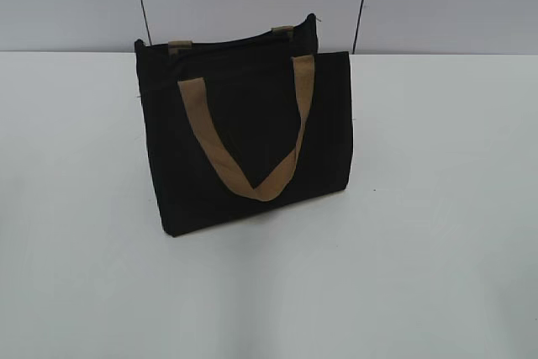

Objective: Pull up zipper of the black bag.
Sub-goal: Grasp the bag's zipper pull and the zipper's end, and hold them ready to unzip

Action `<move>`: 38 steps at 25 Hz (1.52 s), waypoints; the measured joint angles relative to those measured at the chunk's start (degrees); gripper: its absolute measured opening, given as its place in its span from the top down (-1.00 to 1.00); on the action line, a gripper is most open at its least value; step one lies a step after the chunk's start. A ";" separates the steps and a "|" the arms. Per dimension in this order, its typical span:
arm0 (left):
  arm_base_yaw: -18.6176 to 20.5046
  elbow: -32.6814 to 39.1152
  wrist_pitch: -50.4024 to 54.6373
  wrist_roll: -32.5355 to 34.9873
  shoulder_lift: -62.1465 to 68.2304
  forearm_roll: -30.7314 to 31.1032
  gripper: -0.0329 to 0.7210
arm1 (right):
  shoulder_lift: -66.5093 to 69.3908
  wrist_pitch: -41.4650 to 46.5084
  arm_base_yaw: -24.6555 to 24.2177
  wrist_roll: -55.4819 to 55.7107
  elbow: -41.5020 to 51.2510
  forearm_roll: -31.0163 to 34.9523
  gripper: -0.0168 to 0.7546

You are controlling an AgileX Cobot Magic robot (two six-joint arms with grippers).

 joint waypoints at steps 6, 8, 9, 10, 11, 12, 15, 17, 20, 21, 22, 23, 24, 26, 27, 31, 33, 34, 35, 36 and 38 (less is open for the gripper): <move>-0.27 4.38 -21.87 0.40 11.67 -2.15 -0.19 | 0.00 0.00 0.00 0.00 0.00 0.00 -0.59; -0.59 8.91 -33.08 0.45 15.59 -2.72 -0.19 | 0.00 0.00 0.00 0.00 0.00 0.00 -0.59; -0.64 11.05 -38.33 0.45 17.96 -2.70 -0.19 | 0.00 0.00 0.00 0.00 0.00 0.00 -0.59; -0.64 13.55 -44.73 0.52 20.53 -2.70 -0.19 | 0.00 0.00 0.00 0.00 0.00 0.00 -0.59; -0.64 15.78 -50.98 0.52 23.36 -2.31 -0.19 | 0.00 0.00 0.00 0.00 0.00 0.00 -0.59; -0.64 17.29 -56.52 0.57 25.86 -2.37 -0.19 | 0.00 0.00 0.00 0.00 0.00 0.00 -0.59; -0.64 19.70 -66.96 0.57 35.13 -2.43 -0.19 | 0.00 0.00 0.00 0.00 0.00 0.00 -0.59; -0.64 19.76 -72.47 0.57 43.03 -2.42 -0.19 | 0.00 0.00 0.00 0.00 0.00 0.00 -0.59; -1.28 19.76 -81.72 0.57 52.68 -2.44 -0.19 | 0.00 0.00 0.00 0.00 0.00 0.02 -0.59; -2.01 19.76 -84.91 0.57 55.51 -2.44 -0.19 | 0.00 0.00 0.00 0.00 0.00 0.02 -0.59; -2.74 19.76 -87.67 0.57 57.83 -2.48 -0.19 | 0.00 0.00 0.00 0.00 0.00 0.06 -0.59; -3.72 19.76 -89.91 0.57 60.54 -2.48 -0.19 | 0.00 0.00 0.00 0.00 0.00 0.06 -0.59; -4.69 19.76 -91.54 0.41 63.25 -2.41 -0.19 | 0.00 0.00 0.00 0.00 0.00 0.06 -0.59; -5.91 19.76 -94.83 0.23 68.30 -1.14 -0.20 | 0.00 0.00 0.00 0.00 0.00 0.06 -0.59; -6.14 19.76 -96.40 0.15 71.13 0.16 -0.20 | 0.00 0.00 0.00 0.00 0.00 0.06 -0.59; -6.32 19.36 -106.84 -0.15 82.56 5.82 -0.21 | 0.00 0.00 0.00 0.00 0.00 0.06 -0.59; -6.32 17.65 -109.77 -0.57 87.72 10.41 -0.21 | 0.00 0.00 0.00 0.00 0.00 0.06 -0.59; -6.32 16.59 -110.21 -1.04 90.25 13.20 -0.21 | 0.00 0.00 0.00 0.00 0.00 0.06 -0.59; -6.37 15.23 -110.63 -1.33 92.58 15.58 -0.21 | 0.00 0.00 0.00 0.00 0.00 0.08 -0.59; -6.37 13.92 -110.92 -1.45 94.62 18.08 -0.21 | 0.00 0.00 0.00 0.00 0.00 0.08 -0.59; -6.44 11.70 -111.21 -1.67 97.59 21.17 -0.21 | 0.00 0.00 0.00 0.00 0.00 0.08 -0.59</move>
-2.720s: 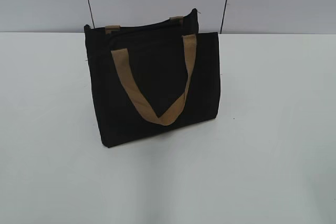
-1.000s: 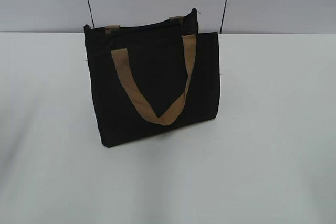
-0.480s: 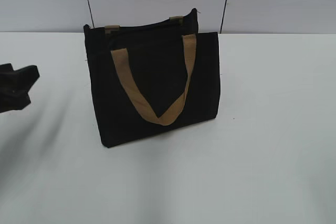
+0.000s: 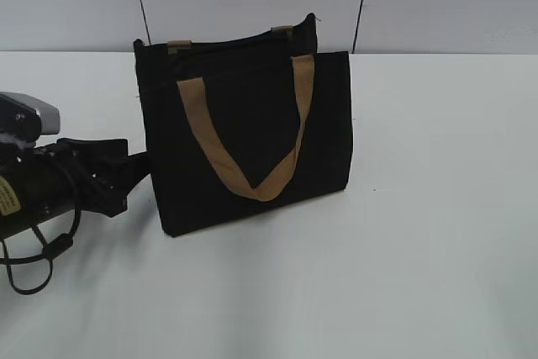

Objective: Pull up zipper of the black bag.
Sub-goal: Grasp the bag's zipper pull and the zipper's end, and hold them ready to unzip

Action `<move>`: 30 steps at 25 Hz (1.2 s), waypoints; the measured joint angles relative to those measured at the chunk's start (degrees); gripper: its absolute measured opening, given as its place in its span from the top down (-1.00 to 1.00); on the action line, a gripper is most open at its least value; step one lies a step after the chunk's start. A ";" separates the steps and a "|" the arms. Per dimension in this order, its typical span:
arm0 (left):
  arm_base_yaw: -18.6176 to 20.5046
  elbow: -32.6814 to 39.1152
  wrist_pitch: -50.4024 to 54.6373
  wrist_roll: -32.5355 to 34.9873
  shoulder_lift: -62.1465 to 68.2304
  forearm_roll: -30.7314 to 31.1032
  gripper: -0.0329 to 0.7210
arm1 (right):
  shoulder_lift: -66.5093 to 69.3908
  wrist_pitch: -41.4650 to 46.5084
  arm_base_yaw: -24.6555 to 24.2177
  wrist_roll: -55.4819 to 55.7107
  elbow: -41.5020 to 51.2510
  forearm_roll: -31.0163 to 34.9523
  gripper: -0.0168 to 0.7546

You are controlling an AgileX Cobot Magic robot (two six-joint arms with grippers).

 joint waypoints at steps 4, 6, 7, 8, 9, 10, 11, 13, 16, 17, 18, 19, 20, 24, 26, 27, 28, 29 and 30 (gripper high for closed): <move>-0.06 -3.46 0.76 -1.07 2.87 3.74 -0.21 | 0.00 0.00 0.00 0.00 0.00 0.00 -0.59; -0.06 -4.93 1.79 -1.18 3.64 5.82 -0.21 | 0.00 0.00 0.00 0.00 0.00 0.05 -0.59; -0.06 -5.56 2.07 -1.18 4.24 6.54 -0.21 | 0.00 0.00 0.00 0.00 0.00 0.05 -0.59; -0.06 -6.35 2.19 -1.18 4.94 6.94 -0.21 | 0.00 0.00 0.00 0.00 0.00 0.05 -0.59; -0.06 -7.12 2.33 -1.18 5.59 7.43 -0.21 | 0.00 0.00 0.00 0.00 0.00 0.05 -0.59; -0.06 -7.73 2.62 -1.18 6.26 8.11 -0.20 | 0.00 0.00 0.00 0.00 0.00 0.05 -0.59; -0.06 -8.40 2.62 -1.18 6.79 8.66 -0.19 | 0.00 0.00 0.00 0.00 0.00 0.05 -0.59; -0.06 -9.44 2.74 -1.18 7.41 9.21 -0.13 | 0.00 0.00 0.00 0.00 0.00 0.05 -0.59; -0.06 -11.20 3.07 -1.18 7.93 9.32 0.01 | 0.00 0.00 0.00 0.00 0.00 0.05 -0.59; -0.06 -11.86 3.07 -1.25 7.93 9.43 0.05 | 0.00 0.00 0.00 0.00 0.00 0.05 -0.59; -0.06 -12.30 3.07 -1.65 7.93 9.50 0.08 | 0.00 0.00 0.00 0.00 0.00 0.05 -0.59; -0.06 -12.67 3.07 -2.15 7.93 9.56 0.10 | 0.00 0.00 0.00 0.00 0.00 0.05 -0.59; -0.06 -12.80 3.07 -2.54 7.93 9.72 0.11 | 0.00 0.00 0.00 0.00 0.00 0.05 -0.59; -0.06 -12.81 4.82 -3.53 7.93 12.50 0.14 | 0.00 0.00 0.00 0.00 0.00 0.05 -0.58; -0.06 -12.81 5.02 -3.84 7.93 13.00 0.14 | 0.00 0.00 0.00 0.00 0.00 0.05 -0.58; -0.06 -12.81 5.15 -3.97 7.93 13.13 0.14 | 0.00 0.00 0.00 0.00 0.00 0.05 -0.58; -0.06 -12.81 5.41 -3.97 7.93 13.19 0.14 | 0.00 0.00 0.00 0.00 0.00 0.05 -0.58; -0.06 -12.81 5.78 -4.04 7.93 13.25 0.14 | 0.00 0.00 0.00 0.00 0.00 0.05 -0.58; -0.06 -12.81 6.43 -4.17 7.93 13.33 0.14 | 0.00 0.00 0.00 0.00 0.00 0.05 -0.58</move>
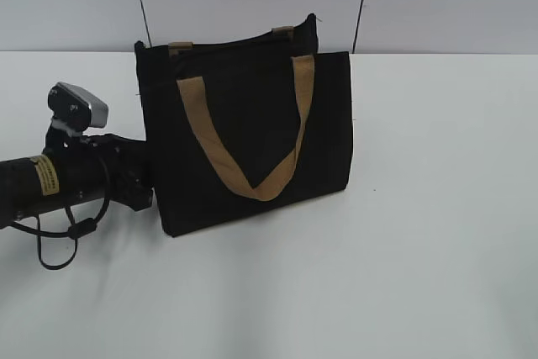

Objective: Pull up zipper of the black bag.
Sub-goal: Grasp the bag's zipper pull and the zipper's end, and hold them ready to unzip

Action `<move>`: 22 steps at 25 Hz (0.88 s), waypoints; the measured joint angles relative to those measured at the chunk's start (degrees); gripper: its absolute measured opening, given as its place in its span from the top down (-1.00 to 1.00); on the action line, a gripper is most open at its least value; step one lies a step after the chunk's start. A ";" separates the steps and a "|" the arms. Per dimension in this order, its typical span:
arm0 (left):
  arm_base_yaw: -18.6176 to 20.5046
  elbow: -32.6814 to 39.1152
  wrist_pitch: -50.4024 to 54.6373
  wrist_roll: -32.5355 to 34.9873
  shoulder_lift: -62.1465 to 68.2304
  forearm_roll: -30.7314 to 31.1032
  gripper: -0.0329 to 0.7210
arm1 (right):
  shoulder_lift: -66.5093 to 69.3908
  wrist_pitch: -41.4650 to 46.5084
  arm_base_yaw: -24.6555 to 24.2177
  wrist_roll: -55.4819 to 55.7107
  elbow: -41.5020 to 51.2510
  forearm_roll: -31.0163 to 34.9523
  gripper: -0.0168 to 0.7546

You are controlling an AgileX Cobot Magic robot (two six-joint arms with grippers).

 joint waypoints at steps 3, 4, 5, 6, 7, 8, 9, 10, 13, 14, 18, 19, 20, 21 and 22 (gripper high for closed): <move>0.00 0.00 1.31 -0.81 0.00 0.20 0.14 | 0.00 0.00 0.00 0.00 0.00 0.00 -0.58; 0.00 0.00 1.31 -0.95 0.00 0.23 0.14 | 0.00 0.00 0.00 0.00 0.00 0.00 -0.58; 0.00 0.00 1.31 -1.02 0.00 0.23 0.15 | 0.00 0.00 0.00 0.00 0.00 0.00 -0.58; 0.00 0.00 1.31 -1.08 0.00 0.23 0.18 | 0.00 0.00 0.00 0.00 0.00 0.00 -0.58; 0.00 0.00 1.31 -1.14 0.00 0.09 0.23 | 0.00 0.00 0.00 0.00 0.00 0.00 -0.58; 0.00 0.00 1.31 -1.21 0.00 -0.19 0.29 | 0.00 0.00 0.00 0.00 0.00 0.00 -0.58; 0.00 0.00 1.31 -1.34 0.00 -0.47 0.39 | 0.00 0.00 0.00 0.00 0.00 0.00 -0.58; 0.00 0.00 1.31 -1.34 0.00 -0.62 0.51 | 0.00 0.00 0.00 0.00 0.00 0.00 -0.58; 0.00 0.00 1.50 -1.62 0.00 -1.01 0.85 | 0.00 0.00 0.00 0.00 0.00 0.00 -0.58; 0.00 0.00 1.62 -1.77 0.00 -1.14 0.87 | 0.00 0.00 0.00 0.00 0.00 0.00 -0.58; 0.00 0.00 5.49 -1.97 -2.20 -1.26 0.88 | 0.00 0.00 0.00 0.00 0.00 0.00 -0.58; 0.00 0.00 7.28 -1.97 -3.66 -1.33 0.88 | 0.00 0.00 0.00 0.00 0.00 0.00 -0.58; 0.00 0.00 8.89 -1.97 -5.85 -1.45 0.88 | 0.00 0.00 0.00 0.00 0.00 0.00 -0.58; 0.00 0.00 10.71 -1.97 -8.36 -1.65 0.88 | 0.00 0.00 0.00 0.00 0.00 0.00 -0.58; 0.00 0.00 12.43 -1.97 -10.63 -1.97 0.88 | 0.00 0.00 0.00 0.00 0.00 0.00 -0.58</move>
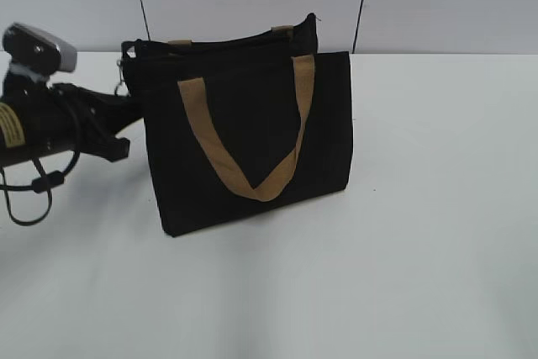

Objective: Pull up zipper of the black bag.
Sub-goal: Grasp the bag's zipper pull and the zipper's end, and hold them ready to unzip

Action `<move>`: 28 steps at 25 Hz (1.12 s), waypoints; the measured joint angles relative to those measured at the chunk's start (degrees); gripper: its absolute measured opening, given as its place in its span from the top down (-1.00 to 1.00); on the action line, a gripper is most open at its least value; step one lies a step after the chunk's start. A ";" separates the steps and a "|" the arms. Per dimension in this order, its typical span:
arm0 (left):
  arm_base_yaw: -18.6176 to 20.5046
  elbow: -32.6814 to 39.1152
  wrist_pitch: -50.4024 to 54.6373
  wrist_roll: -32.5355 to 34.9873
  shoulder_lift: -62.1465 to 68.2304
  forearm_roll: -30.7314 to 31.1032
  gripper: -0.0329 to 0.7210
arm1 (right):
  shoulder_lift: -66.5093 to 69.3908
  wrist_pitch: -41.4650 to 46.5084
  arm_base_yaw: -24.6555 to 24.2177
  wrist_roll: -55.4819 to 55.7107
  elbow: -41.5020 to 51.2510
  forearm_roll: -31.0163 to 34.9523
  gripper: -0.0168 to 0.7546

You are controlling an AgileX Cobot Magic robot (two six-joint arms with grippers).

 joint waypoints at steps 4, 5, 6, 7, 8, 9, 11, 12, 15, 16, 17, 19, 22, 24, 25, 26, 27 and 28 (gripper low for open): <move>0.00 0.00 5.01 0.00 -10.11 -3.37 0.88 | 0.00 0.00 0.00 0.00 0.00 0.00 -0.58; 0.00 0.00 5.61 0.00 -12.30 -3.86 0.88 | 0.00 0.00 0.00 0.00 0.00 0.00 -0.58; 0.00 -0.07 6.42 0.00 -14.29 -3.99 0.88 | 0.00 0.00 0.00 0.00 0.00 0.00 -0.58; 0.00 -0.38 7.34 0.00 -15.98 -3.99 0.88 | 0.00 0.00 0.00 0.00 0.00 0.00 -0.58; -0.04 -0.80 8.25 0.00 -17.21 -4.05 0.88 | 0.00 0.00 0.00 0.00 0.00 0.00 -0.58; -0.16 -1.16 8.93 0.00 -18.46 -4.05 0.88 | 0.00 0.00 0.00 0.00 0.00 0.00 -0.58; -0.46 -2.09 10.40 -0.06 -20.11 -4.22 0.88 | 0.00 0.00 0.00 0.00 0.00 0.00 -0.58; -0.78 -2.59 11.31 -0.63 -20.60 -4.32 0.88 | 0.00 0.00 0.00 0.00 0.00 0.00 -0.58; -2.43 -4.72 14.38 -2.23 -20.78 -4.33 0.88 | 0.00 0.00 0.00 0.00 0.00 0.05 -0.58; -3.18 -5.30 15.01 -2.43 -20.78 -4.33 0.88 | 0.00 0.00 0.00 0.00 0.00 0.05 -0.58; -3.92 -6.05 15.59 -2.55 -20.78 -4.33 0.88 | 0.00 0.00 0.00 0.00 0.00 0.05 -0.58; -5.08 -7.58 17.04 -2.59 -20.78 -4.33 0.88 | 0.00 0.00 0.00 0.00 0.00 0.05 -0.58; -6.14 -10.15 20.20 -2.59 -20.78 -4.33 0.88 | 0.96 -0.05 0.00 -1.00 0.00 0.55 -0.58; -6.33 -10.95 21.87 -2.59 -20.78 -4.33 0.88 | 4.64 -0.22 0.00 -4.13 -0.13 2.59 -0.58; -6.40 -11.09 22.38 -2.59 -20.78 -4.33 0.88 | 7.33 -0.62 0.00 -6.74 -0.47 4.17 -0.58; -6.39 -11.21 22.80 -2.61 -20.78 -4.33 0.88 | 10.26 -1.72 0.00 -9.75 -0.81 6.14 -0.58; -6.39 -11.20 23.16 -2.61 -20.84 -4.39 0.88 | 12.80 -3.41 0.00 -12.50 -1.28 7.99 -0.58; -6.39 -11.20 23.67 -2.61 -20.83 -4.39 0.88 | 15.94 -5.13 0.00 -15.79 -1.75 10.40 -0.58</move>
